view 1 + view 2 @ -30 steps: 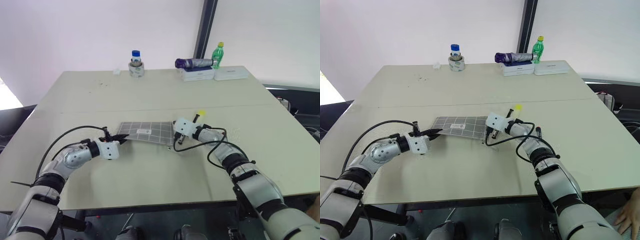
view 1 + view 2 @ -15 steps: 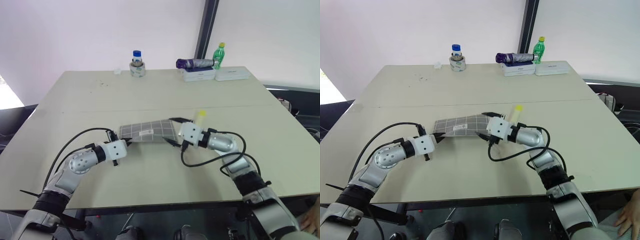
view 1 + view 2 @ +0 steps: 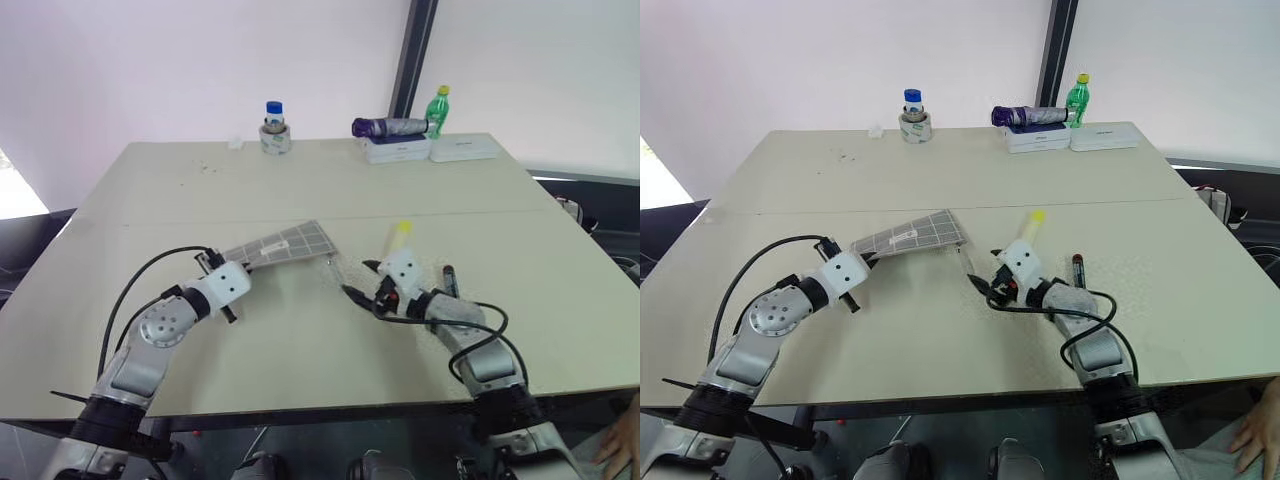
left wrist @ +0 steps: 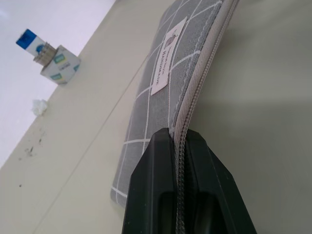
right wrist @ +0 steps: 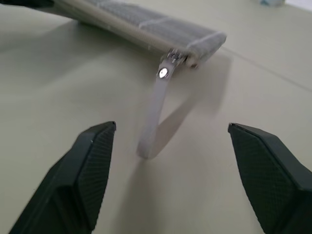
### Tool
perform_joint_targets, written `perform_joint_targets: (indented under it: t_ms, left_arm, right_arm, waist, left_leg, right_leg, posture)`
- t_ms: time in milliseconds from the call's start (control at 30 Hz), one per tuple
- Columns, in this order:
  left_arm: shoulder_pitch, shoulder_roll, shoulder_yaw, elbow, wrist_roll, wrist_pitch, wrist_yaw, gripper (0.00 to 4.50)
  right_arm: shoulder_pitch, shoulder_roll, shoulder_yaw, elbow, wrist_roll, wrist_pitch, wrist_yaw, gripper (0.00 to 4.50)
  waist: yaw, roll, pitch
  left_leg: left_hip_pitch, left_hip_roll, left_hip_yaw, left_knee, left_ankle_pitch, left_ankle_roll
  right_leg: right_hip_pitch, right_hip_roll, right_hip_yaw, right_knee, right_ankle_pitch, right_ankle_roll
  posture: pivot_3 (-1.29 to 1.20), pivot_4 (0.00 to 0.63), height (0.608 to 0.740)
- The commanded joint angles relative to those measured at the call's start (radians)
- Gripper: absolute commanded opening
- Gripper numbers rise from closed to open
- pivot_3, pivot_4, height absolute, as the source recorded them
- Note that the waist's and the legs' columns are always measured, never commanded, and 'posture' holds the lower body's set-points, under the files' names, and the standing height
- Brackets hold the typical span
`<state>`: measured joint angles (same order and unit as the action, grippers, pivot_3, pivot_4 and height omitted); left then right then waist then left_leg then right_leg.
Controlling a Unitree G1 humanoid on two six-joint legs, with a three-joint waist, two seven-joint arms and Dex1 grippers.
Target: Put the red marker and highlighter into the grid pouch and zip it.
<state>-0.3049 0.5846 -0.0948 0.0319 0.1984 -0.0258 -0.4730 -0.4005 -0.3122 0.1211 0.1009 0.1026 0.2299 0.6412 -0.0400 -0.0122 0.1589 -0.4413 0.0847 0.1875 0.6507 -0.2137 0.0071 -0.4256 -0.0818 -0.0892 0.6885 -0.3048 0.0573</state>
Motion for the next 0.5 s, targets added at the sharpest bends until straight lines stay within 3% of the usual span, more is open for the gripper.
perform_joint_targets:
  t_ms: [33, 367, 433, 500]
  left_arm:
    - [-0.008, 0.004, 0.015, -0.035, 0.014, -0.005, 0.015, 0.00]
    - [-0.014, -0.004, 0.009, -0.038, 0.027, -0.004, 0.020, 0.00]
    - [-0.016, -0.010, 0.007, -0.042, 0.029, -0.002, 0.022, 0.00]
    - [-0.018, -0.015, 0.006, -0.044, 0.032, 0.000, 0.023, 0.00]
  right_arm:
    - [-0.029, 0.065, 0.004, 0.008, -0.012, -0.010, -0.077, 3.81]
    - [-0.096, 0.195, -0.003, 0.128, -0.028, -0.034, -0.204, 3.81]
    - [-0.100, 0.192, -0.001, 0.160, -0.031, -0.039, -0.200, 3.25]
    - [-0.100, 0.191, 0.006, 0.181, -0.030, -0.040, -0.192, 2.40]
  waist:
    - [-0.001, 0.000, 0.000]
    - [0.000, 0.000, 0.000]
    - [0.001, 0.000, 0.000]
    - [0.001, 0.000, 0.000]
  left_leg:
    - [0.000, 0.000, 0.000, 0.000, 0.000, 0.000]
    - [0.000, 0.000, 0.000, 0.000, 0.000, 0.000]
    - [0.000, 0.000, 0.000, 0.000, 0.000, 0.000]
    - [0.000, 0.000, 0.000, 0.000, 0.000, 0.000]
  right_leg:
    - [0.000, 0.000, 0.000, 0.000, 0.000, 0.000]
    - [0.000, 0.000, 0.000, 0.000, 0.000, 0.000]
    - [0.000, 0.000, 0.000, 0.000, 0.000, 0.000]
    - [0.000, 0.000, 0.000, 0.000, 0.000, 0.000]
  posture:
    - [0.00, 0.150, 0.738]
    - [0.00, 0.150, 0.738]
    - [0.00, 0.150, 0.738]
    - [0.00, 0.150, 0.738]
